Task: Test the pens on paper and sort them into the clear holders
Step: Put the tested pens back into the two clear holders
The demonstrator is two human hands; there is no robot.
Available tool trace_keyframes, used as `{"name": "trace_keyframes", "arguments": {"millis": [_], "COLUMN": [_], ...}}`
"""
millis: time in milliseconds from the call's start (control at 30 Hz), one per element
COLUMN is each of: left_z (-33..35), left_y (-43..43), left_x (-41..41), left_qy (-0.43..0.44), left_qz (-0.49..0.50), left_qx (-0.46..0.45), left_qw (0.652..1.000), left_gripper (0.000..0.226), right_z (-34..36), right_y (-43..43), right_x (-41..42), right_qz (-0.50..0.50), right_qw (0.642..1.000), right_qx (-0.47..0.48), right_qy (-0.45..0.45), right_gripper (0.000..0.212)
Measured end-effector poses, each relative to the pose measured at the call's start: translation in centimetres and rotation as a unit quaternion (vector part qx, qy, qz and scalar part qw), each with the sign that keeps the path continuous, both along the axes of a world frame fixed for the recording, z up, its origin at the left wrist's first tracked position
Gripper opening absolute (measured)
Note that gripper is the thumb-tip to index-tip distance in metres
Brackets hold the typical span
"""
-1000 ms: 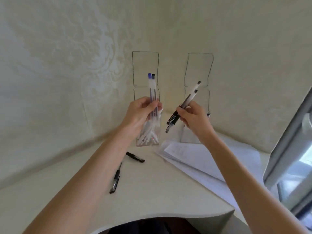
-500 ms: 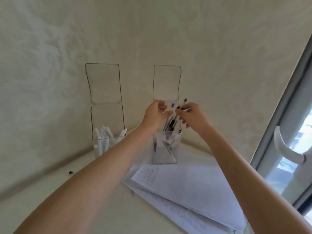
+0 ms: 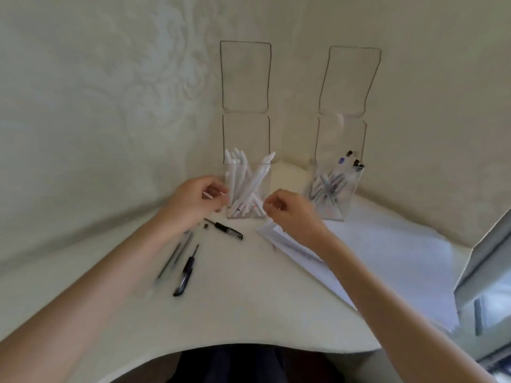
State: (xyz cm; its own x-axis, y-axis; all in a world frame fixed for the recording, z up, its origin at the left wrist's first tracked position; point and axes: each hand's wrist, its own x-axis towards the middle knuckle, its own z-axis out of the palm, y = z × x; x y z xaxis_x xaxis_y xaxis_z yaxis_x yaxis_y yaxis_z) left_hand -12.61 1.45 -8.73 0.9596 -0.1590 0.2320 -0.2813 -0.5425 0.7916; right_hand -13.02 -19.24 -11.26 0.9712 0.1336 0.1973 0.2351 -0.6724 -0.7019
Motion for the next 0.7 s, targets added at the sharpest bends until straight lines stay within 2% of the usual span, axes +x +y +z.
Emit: {"name": "trace_keyframes", "arguments": {"millis": [33,133,233,300,367,533,667,700], "left_z": [-0.7,-2.8,-4.9,-5.8,-6.3,-6.2,-6.4,-6.4], "left_y": [1.5,4.7,5.6,5.4,5.0,5.1,5.8,5.9], "left_x": [-0.4,-1.6,-2.1,-2.2,-2.1,-1.6,-1.5,-1.5], "left_qy": [-0.001,0.061,0.146,0.180,0.179,0.152,0.155,0.156], "left_qz": [0.050,0.155,0.167,0.167,0.175,0.180,0.186,0.184], "left_qx": [0.026,0.129,0.201,0.225,0.247,0.261,0.299,0.308], "left_qw": [0.998,0.978,0.954,0.943,0.936,0.936,0.923,0.920], "left_gripper": [0.009,0.039,0.068,0.076,0.075,0.043,0.029,0.029], "right_z": [-0.6,-1.9,-3.1,-3.8,-4.1,-3.4,-3.3,-3.3], "right_y": [1.3,4.8,7.6,8.8,9.3,8.9,8.9,9.2], "right_x": [0.1,0.5,1.1,1.5,2.0,1.4,-0.1,-0.5], "right_qz": [0.015,0.048,0.072,0.068,0.045,0.002,0.002,-0.002], "right_qw": [1.000,0.998,0.991,0.982,0.978,0.972,0.962,0.963], "right_qx": [-0.007,-0.036,-0.115,-0.177,-0.204,-0.227,-0.245,-0.238], "right_qy": [0.009,0.015,0.011,-0.001,-0.012,0.059,0.122,0.129], "right_gripper": [0.011,0.024,0.032,0.026,0.023,0.018,0.054,0.056]}}
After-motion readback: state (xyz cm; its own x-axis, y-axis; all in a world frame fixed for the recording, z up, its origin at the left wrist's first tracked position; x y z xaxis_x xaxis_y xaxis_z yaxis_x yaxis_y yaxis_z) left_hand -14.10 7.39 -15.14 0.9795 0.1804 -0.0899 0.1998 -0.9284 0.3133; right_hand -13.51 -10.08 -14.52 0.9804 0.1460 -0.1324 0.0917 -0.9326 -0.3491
